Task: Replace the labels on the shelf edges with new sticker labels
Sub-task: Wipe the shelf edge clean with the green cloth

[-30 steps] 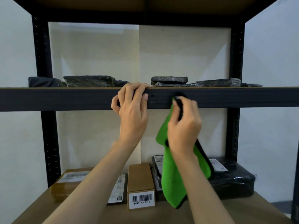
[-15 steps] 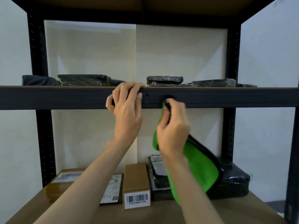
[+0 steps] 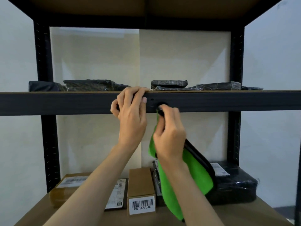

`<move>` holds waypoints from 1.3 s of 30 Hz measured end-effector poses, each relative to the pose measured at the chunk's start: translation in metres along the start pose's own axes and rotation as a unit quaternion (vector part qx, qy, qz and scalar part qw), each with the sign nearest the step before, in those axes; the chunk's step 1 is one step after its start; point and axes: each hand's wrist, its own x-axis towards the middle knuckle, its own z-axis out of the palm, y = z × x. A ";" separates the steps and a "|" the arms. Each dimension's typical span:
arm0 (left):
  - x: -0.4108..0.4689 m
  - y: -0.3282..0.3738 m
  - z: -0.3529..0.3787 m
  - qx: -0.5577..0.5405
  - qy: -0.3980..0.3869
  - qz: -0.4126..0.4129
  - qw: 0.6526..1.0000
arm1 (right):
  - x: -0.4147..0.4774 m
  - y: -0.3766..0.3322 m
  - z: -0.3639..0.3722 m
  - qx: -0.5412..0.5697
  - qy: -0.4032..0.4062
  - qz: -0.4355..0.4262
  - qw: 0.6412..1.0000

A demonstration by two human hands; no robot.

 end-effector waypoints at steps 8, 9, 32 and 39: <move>-0.001 -0.002 -0.001 -0.001 -0.010 0.000 1.000 | 0.026 0.015 -0.016 -0.024 0.084 0.045 0.995; 0.000 -0.002 0.000 -0.002 -0.008 0.000 1.000 | 0.025 0.010 -0.011 -0.025 0.074 0.038 0.996; 0.001 -0.001 -0.004 -0.010 -0.014 -0.006 1.000 | 0.000 0.000 0.003 0.011 0.011 -0.016 1.000; 0.000 0.001 -0.005 -0.020 -0.020 -0.003 1.000 | 0.007 0.041 -0.028 -0.043 0.096 0.034 0.994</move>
